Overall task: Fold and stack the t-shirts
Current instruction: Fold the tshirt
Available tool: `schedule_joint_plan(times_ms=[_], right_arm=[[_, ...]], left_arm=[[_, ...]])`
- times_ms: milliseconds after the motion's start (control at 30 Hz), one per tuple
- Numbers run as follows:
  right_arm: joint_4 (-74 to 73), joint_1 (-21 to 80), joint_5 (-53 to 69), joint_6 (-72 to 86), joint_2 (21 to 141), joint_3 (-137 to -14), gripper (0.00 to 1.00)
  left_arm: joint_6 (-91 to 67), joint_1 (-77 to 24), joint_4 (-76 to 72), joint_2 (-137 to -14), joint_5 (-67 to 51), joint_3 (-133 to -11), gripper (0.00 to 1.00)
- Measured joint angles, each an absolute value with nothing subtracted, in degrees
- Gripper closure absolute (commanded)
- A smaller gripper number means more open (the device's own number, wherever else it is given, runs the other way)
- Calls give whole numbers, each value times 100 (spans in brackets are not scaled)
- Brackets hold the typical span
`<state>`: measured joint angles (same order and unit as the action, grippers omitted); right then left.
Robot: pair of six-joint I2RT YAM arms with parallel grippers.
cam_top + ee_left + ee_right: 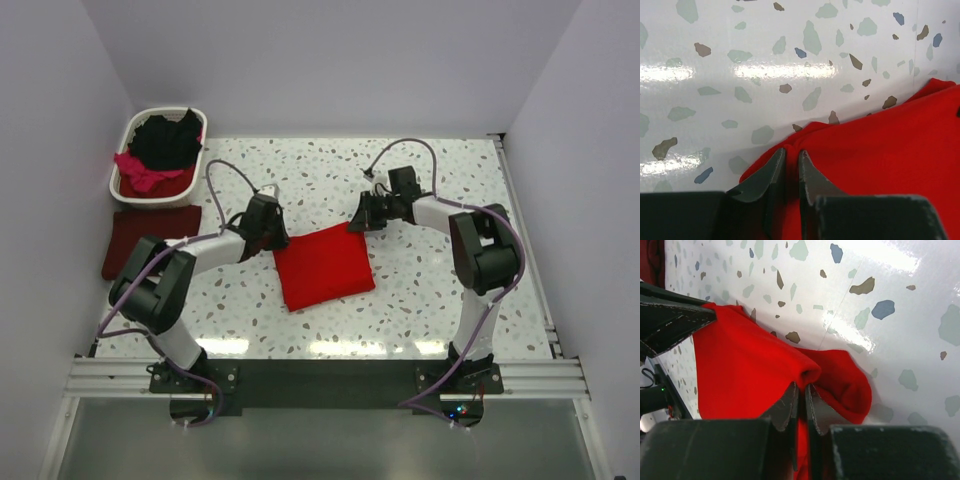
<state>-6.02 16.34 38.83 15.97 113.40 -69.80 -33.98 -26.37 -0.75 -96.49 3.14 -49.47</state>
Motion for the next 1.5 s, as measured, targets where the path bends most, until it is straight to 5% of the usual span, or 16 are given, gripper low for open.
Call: schedule_joint_plan(times_ms=[333,633,767,867,967,1267,1500], right_arm=[[-574,1645,3658,1603,10575,-6580,100],[-506,1653,3092,1667,10473,-6370,98],[-532,1662,2799,1752,10558,-6287,66],[-602,1653,2554,1800,10534,-6287,45],[-742,1649,2329,1874,10313,-6283,40],[467,1778,3124,3122,9376,-6093,37],[1959,2040,3721,4058,10451,-5946,37]], left_arm=[[-3336,-2637,27,-8991,215,-4954,96],[-3345,-2639,-121,-9332,211,-4958,72],[-3341,-2639,-106,-9520,215,-4980,59],[-3339,-2637,-64,-9487,292,-5050,38],[-3391,-2639,123,-9212,429,-5063,25],[-3717,-2871,-242,-8007,438,-4856,49],[-4036,-2860,-1125,-9330,-248,-4685,55]])
